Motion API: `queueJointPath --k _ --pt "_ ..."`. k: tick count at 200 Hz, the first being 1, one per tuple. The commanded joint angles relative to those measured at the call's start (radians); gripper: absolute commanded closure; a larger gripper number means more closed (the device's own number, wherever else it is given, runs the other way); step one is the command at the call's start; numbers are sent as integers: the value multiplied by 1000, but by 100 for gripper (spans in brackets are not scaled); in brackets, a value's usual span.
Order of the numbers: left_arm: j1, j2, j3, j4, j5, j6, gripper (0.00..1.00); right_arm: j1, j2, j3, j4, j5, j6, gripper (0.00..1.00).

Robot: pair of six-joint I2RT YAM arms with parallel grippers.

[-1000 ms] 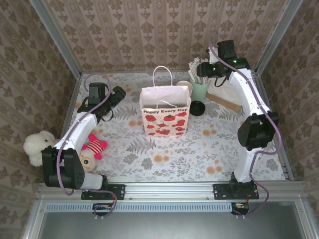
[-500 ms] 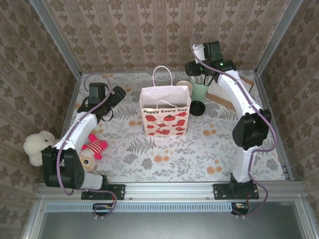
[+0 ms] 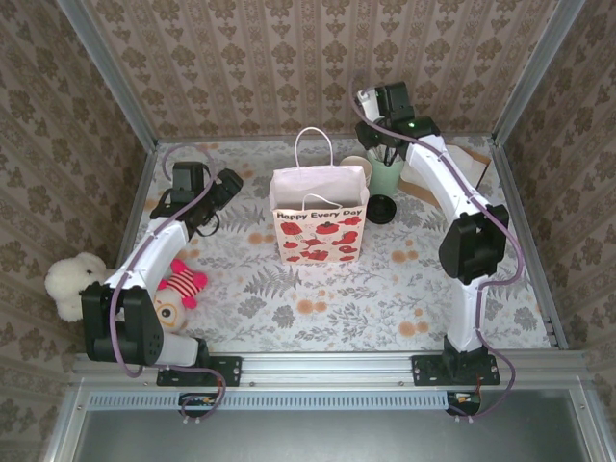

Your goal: Pack the takeout coffee

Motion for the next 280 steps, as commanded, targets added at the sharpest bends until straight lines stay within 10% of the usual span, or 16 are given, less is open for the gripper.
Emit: queueJointPath --k 1,162,280 --pt "6 -16 -10 24 10 -9 0 6 -3 35 29 60 -13 87" --pt "21 -83 -38 350 228 102 0 15 -639 -299 285 133 24 100" --pt "-20 -86 -57 775 497 79 0 40 -916 -585 529 -469 440 100"
